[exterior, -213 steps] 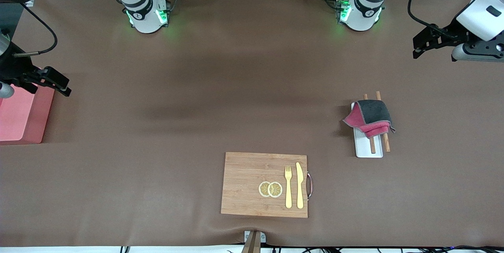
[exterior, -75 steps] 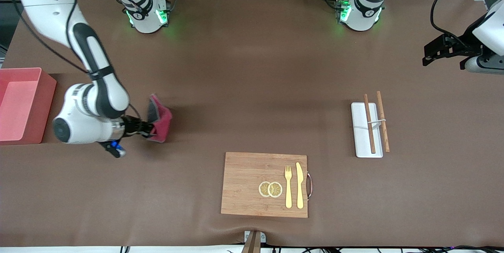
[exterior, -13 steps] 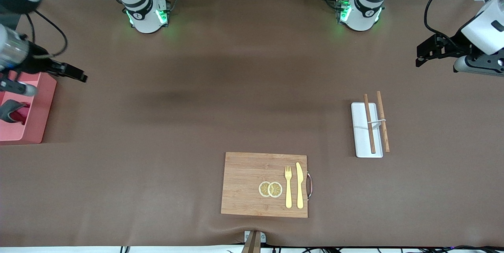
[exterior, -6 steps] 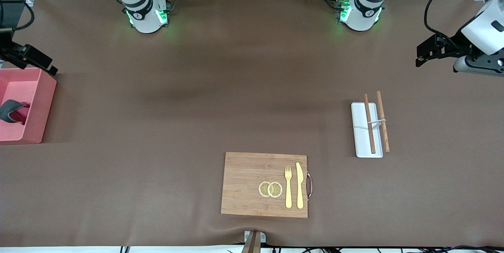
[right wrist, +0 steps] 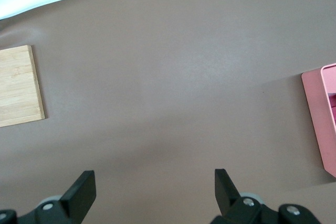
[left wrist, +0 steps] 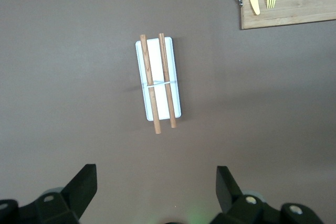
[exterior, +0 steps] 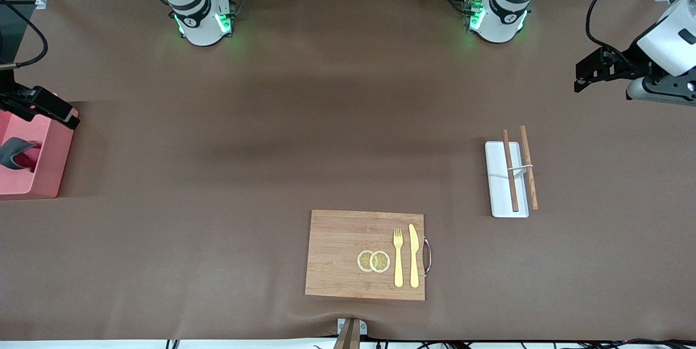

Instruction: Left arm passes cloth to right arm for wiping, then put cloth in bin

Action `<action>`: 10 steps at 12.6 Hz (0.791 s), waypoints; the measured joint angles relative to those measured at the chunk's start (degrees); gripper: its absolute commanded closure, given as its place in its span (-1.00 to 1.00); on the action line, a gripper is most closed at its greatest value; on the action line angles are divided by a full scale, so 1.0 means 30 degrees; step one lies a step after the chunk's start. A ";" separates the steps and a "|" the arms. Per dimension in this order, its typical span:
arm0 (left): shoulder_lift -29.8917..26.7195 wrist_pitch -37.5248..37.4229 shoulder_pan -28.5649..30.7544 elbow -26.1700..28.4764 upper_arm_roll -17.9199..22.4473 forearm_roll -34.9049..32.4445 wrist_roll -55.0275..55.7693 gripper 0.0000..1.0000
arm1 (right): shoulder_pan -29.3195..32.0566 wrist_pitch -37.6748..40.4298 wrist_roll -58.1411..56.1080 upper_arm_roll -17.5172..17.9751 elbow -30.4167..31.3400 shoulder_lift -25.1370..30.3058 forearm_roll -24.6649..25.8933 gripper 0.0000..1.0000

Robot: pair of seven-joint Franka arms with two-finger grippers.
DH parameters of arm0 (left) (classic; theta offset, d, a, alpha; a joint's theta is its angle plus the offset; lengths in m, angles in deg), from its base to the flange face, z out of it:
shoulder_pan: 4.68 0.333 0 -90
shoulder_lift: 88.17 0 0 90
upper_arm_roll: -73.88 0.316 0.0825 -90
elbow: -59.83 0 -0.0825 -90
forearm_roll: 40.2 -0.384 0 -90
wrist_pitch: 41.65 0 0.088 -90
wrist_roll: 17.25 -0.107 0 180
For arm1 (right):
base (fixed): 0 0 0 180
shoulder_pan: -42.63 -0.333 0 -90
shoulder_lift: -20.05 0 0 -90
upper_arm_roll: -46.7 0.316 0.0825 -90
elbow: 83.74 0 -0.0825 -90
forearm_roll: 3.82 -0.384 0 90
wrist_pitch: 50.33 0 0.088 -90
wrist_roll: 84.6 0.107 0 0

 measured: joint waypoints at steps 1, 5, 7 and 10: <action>0.0000 0.0000 0.0001 0.0000 0.0001 0.0000 0.0000 -1.00 | 0.0000 0.0138 0.0000 0.0001 -0.0061 0.0001 0.0001 -1.00; 0.0000 0.0000 0.0011 0.0000 0.0004 0.0000 0.0001 -1.00 | -0.0019 0.0328 0.0000 0.0037 -0.0115 0.0000 0.0001 -1.00; 0.0000 0.0000 0.0026 0.0000 0.0019 0.0000 0.0000 -1.00 | -0.0081 0.0329 0.0000 0.0048 -0.0132 0.0001 0.0001 -1.00; 0.0000 0.0000 0.0032 0.0001 0.0022 0.0000 0.0001 -1.00 | -0.0223 0.0342 -0.0005 0.0048 -0.0141 0.0001 0.0230 -1.00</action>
